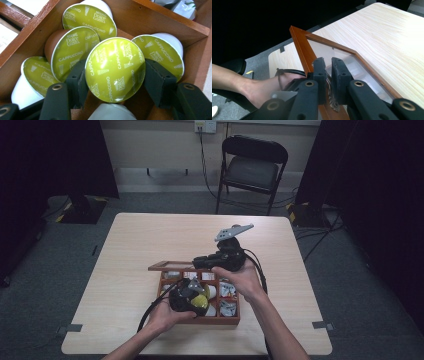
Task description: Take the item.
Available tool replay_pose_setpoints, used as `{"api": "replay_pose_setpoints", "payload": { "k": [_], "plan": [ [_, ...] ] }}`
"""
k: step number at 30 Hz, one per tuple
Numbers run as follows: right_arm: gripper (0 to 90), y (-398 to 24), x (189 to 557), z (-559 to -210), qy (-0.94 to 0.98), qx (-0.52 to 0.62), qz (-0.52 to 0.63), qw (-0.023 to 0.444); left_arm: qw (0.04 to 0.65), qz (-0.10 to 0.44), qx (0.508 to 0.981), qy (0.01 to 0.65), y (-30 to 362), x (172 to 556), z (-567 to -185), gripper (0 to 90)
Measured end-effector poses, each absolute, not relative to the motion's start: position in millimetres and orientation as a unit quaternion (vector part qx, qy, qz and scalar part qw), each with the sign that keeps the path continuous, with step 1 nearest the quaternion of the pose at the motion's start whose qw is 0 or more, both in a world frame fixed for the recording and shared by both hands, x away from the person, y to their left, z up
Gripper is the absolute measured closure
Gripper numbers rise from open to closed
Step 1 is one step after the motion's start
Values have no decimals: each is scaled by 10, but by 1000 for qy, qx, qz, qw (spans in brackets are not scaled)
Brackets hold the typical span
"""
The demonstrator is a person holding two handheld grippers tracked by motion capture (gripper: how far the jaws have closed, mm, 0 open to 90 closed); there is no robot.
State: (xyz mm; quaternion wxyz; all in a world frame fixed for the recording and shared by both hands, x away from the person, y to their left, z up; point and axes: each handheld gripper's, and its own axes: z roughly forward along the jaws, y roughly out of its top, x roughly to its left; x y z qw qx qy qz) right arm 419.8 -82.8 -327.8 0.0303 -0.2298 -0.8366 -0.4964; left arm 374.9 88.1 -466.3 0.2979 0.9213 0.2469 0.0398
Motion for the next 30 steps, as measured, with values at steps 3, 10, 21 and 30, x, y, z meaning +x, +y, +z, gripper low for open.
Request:
{"api": "replay_pose_setpoints", "payload": {
  "k": [3,10,21,30],
  "plan": [
    [824,-831,4199,-3278,-837,-230,-496,30,301,42,921,244,890,3740,-4647,405],
    [824,-831,4199,-3278,-837,-230,-496,30,309,43,920,236,908,3697,-4597,405],
    [824,-831,4200,-3279,-836,-230,-497,31,341,53,910,232,988,3589,-4490,404],
    [824,-829,4198,-3279,-836,-230,-496,31,367,52,899,232,1053,3528,-4441,405]
  ]
}}
